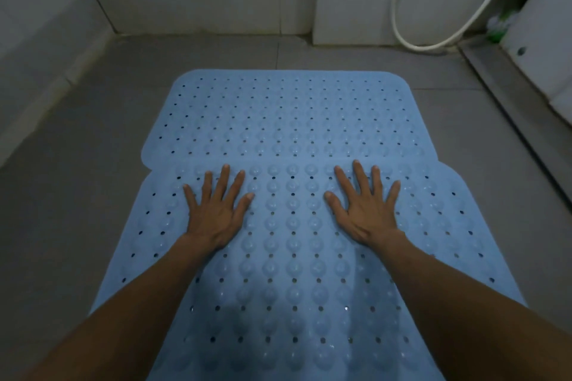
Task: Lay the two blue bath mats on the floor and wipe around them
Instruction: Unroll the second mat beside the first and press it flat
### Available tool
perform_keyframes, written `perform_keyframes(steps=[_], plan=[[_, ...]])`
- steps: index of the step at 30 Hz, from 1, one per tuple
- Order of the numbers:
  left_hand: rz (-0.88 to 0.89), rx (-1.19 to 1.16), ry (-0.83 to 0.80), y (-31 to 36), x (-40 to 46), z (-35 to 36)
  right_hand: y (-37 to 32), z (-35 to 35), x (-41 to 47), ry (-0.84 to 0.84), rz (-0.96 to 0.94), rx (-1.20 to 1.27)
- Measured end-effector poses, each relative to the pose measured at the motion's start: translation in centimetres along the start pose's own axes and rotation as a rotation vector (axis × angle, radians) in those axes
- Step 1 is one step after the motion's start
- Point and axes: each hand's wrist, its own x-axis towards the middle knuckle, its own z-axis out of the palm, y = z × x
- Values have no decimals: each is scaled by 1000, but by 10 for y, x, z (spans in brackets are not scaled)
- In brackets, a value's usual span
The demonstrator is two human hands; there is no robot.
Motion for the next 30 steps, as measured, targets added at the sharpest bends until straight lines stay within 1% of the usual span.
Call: perform_keyframes(steps=[7,12,30], plan=[[49,3,25,-23,-23,3,-20,12,-39,25,61,-4],[70,8,38,-39,-36,6,-32,18,-58,20,64,1],[43,-27,51,-35,-32,3,-29,11,-45,7,25,-5]])
